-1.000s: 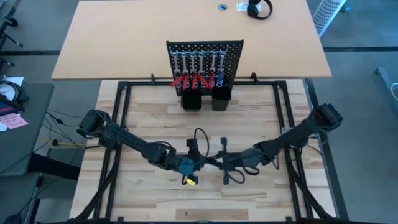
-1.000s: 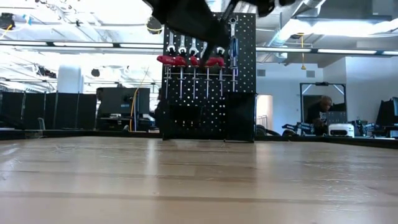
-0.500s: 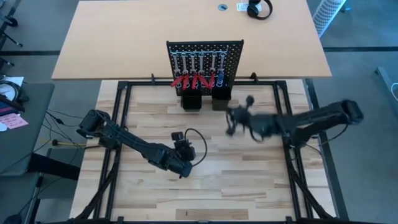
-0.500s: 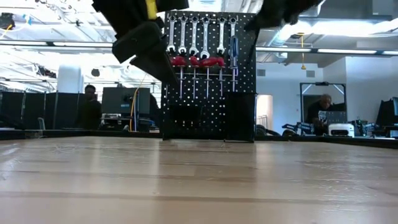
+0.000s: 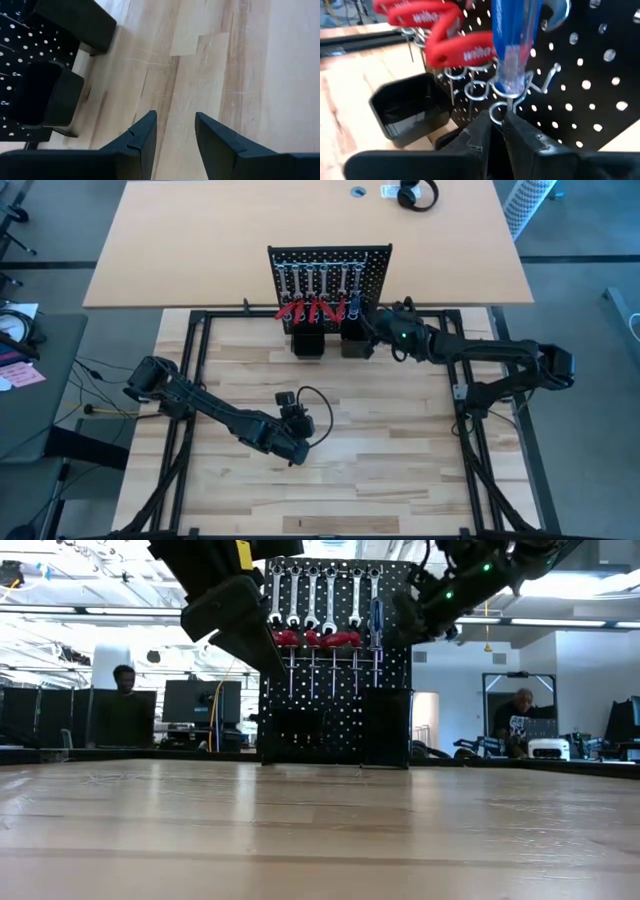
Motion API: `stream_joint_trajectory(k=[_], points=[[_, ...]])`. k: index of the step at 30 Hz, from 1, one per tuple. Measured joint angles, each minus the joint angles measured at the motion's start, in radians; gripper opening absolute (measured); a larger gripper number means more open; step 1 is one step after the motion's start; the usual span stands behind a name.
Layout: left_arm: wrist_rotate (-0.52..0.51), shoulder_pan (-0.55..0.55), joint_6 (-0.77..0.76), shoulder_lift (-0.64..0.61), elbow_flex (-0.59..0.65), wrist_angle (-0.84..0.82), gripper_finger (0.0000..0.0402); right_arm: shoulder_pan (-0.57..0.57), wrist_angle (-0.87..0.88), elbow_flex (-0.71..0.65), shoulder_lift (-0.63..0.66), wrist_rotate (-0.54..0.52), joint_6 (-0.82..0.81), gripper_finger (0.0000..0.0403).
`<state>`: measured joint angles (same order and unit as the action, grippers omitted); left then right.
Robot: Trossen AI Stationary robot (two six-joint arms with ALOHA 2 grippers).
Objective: Hang tools onto peg board
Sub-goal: Put the black pen into the black bin on the peg board, then return to Home Position
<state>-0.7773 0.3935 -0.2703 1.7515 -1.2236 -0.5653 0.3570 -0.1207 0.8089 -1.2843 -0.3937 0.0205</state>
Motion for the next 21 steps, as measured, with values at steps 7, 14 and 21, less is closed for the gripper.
stream_joint_trajectory(k=[7, 14, 21], points=[[0.000, 0.001, -0.004, 0.000, 0.000, -0.003, 0.0125, 0.023, 0.030, 0.000, 0.018, 0.003, 0.025, 0.0110], [-0.136, 0.054, -0.121, -0.085, 0.055, -0.111, 0.0125, -0.073, 0.301, 0.000, 0.258, 0.003, 0.040, 0.0131], [-0.181, 0.115, -0.280, -0.454, 0.407, 0.078, 0.0125, -0.200, 0.543, -0.110, 0.571, 0.009, -0.041, 0.0114]])
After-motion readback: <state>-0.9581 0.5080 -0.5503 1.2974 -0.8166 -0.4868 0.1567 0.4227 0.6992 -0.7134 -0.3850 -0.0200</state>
